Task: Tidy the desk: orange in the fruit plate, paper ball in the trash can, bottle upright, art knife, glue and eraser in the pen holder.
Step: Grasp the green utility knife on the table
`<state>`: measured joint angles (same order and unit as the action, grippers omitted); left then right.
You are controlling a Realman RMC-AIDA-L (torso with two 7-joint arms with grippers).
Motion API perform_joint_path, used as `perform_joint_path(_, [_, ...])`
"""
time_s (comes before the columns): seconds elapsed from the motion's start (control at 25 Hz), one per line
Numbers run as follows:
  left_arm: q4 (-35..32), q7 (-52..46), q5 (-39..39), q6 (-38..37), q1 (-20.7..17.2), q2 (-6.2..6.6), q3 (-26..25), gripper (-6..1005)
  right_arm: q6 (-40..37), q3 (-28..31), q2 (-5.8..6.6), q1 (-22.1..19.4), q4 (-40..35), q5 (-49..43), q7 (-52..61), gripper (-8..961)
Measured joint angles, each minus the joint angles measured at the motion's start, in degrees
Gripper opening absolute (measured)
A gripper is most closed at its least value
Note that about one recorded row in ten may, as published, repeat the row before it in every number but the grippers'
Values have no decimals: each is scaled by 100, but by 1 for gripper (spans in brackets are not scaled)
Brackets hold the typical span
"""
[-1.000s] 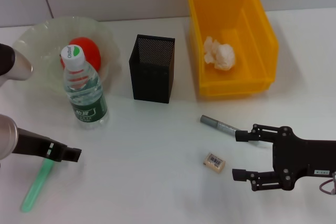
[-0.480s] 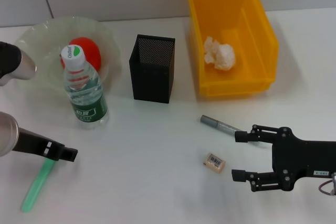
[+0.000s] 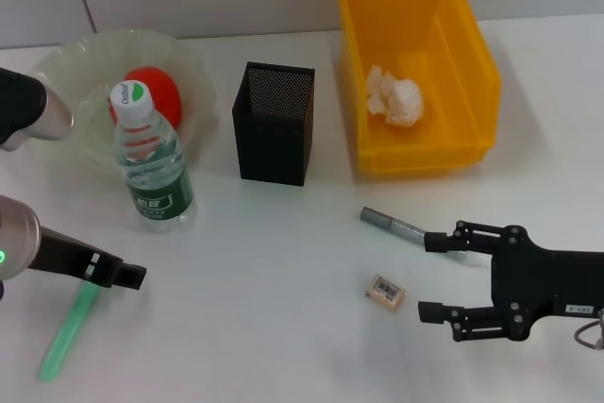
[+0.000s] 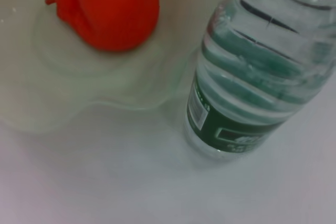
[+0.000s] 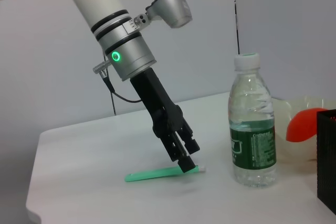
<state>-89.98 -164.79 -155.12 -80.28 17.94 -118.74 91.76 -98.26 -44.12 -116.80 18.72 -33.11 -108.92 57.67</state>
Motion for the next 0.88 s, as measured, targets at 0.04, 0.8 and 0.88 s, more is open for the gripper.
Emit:
perform_joint_path(0.04, [0,0,0,0,0,0,0,759,0,0,0,0,0,0,0,782])
perform_joint_path(0.8, [28,-8,-10,-194,71,-9,70,727,-1,97,-1,0,29,13,1,780])
perform_joint_path(0.88, [65,-9,-27,-217,69,-8,78,723,-4,97,-4,0,32,12,1,780])
